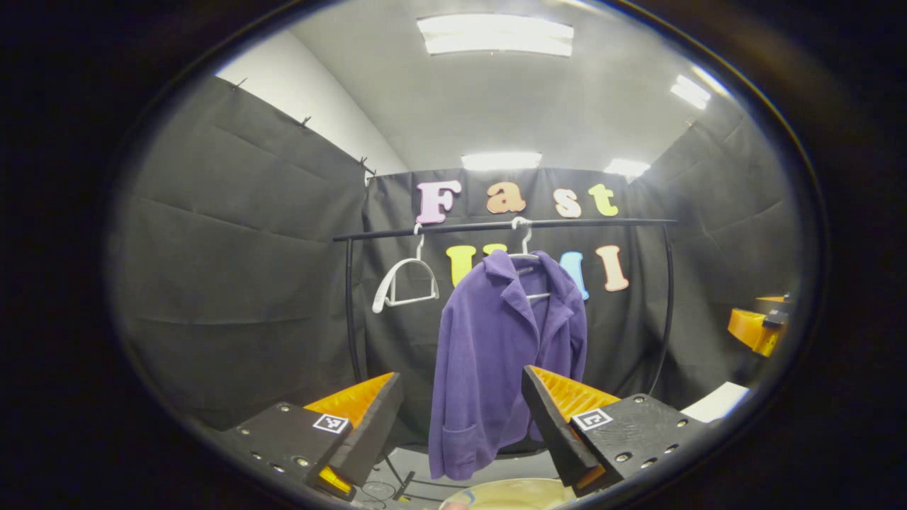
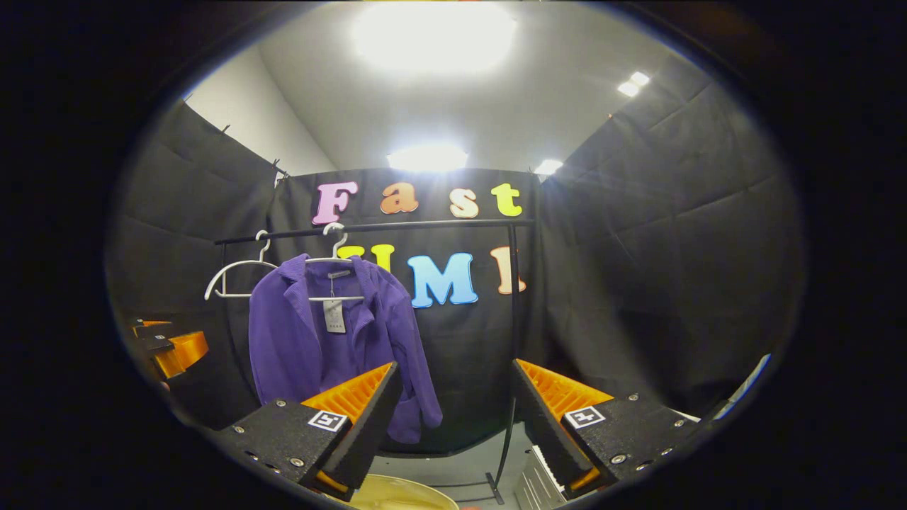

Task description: Grasp the clothes on the hanger with both hands and then place them into the laundry hamper below.

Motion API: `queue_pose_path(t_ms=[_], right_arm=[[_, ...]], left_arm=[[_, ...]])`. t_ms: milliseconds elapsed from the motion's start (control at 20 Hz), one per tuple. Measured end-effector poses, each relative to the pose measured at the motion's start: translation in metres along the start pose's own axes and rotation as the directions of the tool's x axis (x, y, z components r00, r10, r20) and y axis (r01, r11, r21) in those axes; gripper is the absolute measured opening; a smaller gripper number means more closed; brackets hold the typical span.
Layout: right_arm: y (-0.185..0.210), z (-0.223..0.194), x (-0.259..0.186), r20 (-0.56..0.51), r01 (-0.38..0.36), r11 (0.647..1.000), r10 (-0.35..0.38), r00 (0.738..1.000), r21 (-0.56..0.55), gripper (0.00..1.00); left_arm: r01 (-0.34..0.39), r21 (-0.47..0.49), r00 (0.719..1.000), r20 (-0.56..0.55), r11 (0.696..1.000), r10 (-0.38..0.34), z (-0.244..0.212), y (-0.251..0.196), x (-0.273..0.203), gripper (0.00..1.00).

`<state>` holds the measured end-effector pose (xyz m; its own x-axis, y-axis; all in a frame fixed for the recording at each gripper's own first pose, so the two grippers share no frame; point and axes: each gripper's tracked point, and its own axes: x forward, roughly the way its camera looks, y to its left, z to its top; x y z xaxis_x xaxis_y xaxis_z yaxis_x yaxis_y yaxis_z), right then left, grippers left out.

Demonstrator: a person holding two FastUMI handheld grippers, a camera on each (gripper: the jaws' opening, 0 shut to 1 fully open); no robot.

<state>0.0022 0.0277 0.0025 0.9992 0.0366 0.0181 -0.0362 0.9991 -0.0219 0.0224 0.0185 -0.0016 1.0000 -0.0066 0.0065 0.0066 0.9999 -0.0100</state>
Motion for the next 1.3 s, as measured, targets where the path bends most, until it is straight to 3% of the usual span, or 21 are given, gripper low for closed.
queue_pose_path(t_ms=[550,950,1050,1150,1300], right_arm=[[0.024,0.010,0.009,0.002,0.020,1.000,-0.020,1.000,-0.002,0.95],[0.047,0.047,0.045,0.032,-0.054,0.998,0.052,0.998,0.042,0.95],[0.050,0.055,0.060,0.050,-0.077,0.996,0.074,0.996,0.048,0.95],[0.051,0.060,0.074,0.065,-0.100,0.994,0.097,0.993,0.052,0.95],[0.056,0.068,0.097,0.086,-0.134,0.989,0.128,0.988,0.065,0.95]], left_arm=[[0.038,0.012,0.998,0.040,0.999,-0.038,0.023,0.022,0.016,1.00],[0.063,0.018,0.995,0.081,0.998,-0.065,0.064,0.000,0.031,0.97],[0.062,0.008,0.993,0.101,0.998,-0.063,0.072,-0.008,0.038,1.00],[0.047,0.000,0.993,0.113,0.999,-0.047,0.075,-0.013,0.050,0.97],[0.049,-0.026,0.994,0.102,0.998,-0.047,0.073,-0.033,0.072,1.00]])
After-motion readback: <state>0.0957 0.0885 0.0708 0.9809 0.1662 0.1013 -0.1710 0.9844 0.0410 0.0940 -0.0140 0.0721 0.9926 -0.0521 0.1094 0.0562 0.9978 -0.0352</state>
